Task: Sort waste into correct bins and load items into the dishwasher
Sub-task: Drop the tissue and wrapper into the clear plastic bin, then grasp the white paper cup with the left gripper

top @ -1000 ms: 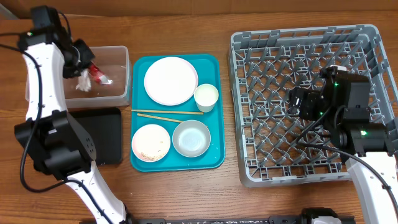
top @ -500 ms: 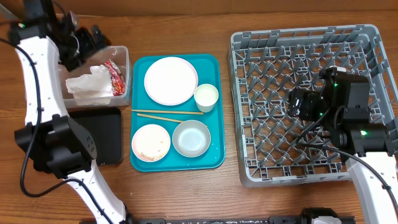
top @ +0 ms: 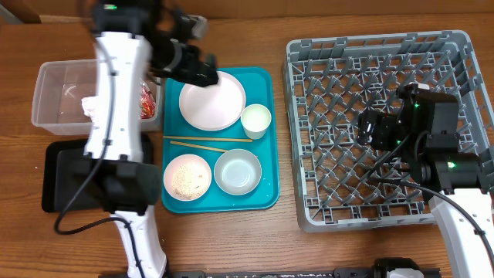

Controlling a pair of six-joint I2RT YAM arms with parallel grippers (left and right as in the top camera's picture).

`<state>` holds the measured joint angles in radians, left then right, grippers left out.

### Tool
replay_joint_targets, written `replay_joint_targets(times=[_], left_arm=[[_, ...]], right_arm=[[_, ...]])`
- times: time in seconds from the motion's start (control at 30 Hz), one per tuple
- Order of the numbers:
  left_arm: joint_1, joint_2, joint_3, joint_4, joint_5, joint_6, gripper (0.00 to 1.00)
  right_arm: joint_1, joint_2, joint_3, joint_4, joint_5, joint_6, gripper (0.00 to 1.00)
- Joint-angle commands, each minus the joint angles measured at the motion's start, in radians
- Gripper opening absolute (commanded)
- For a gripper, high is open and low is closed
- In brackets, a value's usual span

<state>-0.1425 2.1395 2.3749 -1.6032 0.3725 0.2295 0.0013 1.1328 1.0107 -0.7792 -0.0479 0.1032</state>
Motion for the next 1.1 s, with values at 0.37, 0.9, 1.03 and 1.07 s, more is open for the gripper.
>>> replay_joint_targets(times=[0.37,0.9,1.03,1.07], left_arm=[[-0.21,-0.014,-0.419,0.343,-0.131,0.044,0.76],[-0.218,-0.013,-0.565,0.505,-0.163,-0.045,0.41],[-0.218,-0.013,-0.565,0.515,-0.166,-0.095,0.3],[-0.218,-0.013,-0.566,0.517,-0.166,-0.104,0.29]], right_arm=[[-0.003,-0.005,0.024,-0.002,-0.006,-0.006,1.0],[-0.003,-0.005,0.024,-0.005,-0.006,0.001,1.0],[-0.003,-0.005,0.024,-0.005,-0.006,0.001,1.0],[-0.003,-0.005,0.024,-0.005,-0.006,0.001,1.0]])
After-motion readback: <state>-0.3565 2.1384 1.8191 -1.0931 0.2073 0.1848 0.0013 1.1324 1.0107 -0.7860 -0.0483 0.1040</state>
